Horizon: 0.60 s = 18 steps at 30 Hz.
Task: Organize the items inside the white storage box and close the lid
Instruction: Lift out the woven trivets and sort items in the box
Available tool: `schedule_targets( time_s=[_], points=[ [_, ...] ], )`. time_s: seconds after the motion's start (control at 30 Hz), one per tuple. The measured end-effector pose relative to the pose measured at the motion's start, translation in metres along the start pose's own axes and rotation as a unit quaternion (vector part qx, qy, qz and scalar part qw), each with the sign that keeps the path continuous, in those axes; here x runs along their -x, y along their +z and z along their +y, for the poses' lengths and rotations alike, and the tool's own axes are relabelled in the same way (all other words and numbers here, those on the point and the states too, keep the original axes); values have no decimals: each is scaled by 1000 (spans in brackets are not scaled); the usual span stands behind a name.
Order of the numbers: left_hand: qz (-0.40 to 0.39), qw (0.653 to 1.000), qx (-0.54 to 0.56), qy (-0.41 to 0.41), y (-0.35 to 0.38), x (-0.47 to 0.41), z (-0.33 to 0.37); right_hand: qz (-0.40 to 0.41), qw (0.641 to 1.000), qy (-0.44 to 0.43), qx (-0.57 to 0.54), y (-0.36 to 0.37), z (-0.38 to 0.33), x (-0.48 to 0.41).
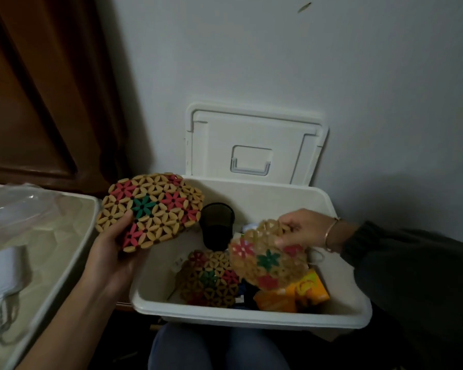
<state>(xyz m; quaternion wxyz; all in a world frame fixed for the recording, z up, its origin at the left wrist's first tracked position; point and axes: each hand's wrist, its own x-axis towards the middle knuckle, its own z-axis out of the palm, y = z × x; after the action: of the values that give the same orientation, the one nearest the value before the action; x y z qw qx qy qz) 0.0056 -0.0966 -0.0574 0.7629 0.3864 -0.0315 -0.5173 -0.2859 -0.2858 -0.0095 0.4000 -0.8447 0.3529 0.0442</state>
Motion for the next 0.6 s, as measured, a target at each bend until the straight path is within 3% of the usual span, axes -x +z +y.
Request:
schedule_targets(
  time_s=[0.07,0.13,0.23,0.37,0.47,0.6],
  points=[
    [21,1000,-7,17,-3,4,7,-18,992,39,-122,8,-5,-18],
    [41,999,-4,23,-5,9,14,-51,982,82,-160,28,-12,-41],
    [67,997,-18,29,-8,19,24,-91,987,111,-78,67,-22,-76],
    [73,996,-38,38,-17,35,33,-75,993,56,77,99,-28,-108],
    [77,995,-47,38,-27,44,37,-100,981,27,167,117,-32,-113],
    [90,995,-42,29,-35,48,38,-123,966,55,222,127,-32,-120]
  ],
)
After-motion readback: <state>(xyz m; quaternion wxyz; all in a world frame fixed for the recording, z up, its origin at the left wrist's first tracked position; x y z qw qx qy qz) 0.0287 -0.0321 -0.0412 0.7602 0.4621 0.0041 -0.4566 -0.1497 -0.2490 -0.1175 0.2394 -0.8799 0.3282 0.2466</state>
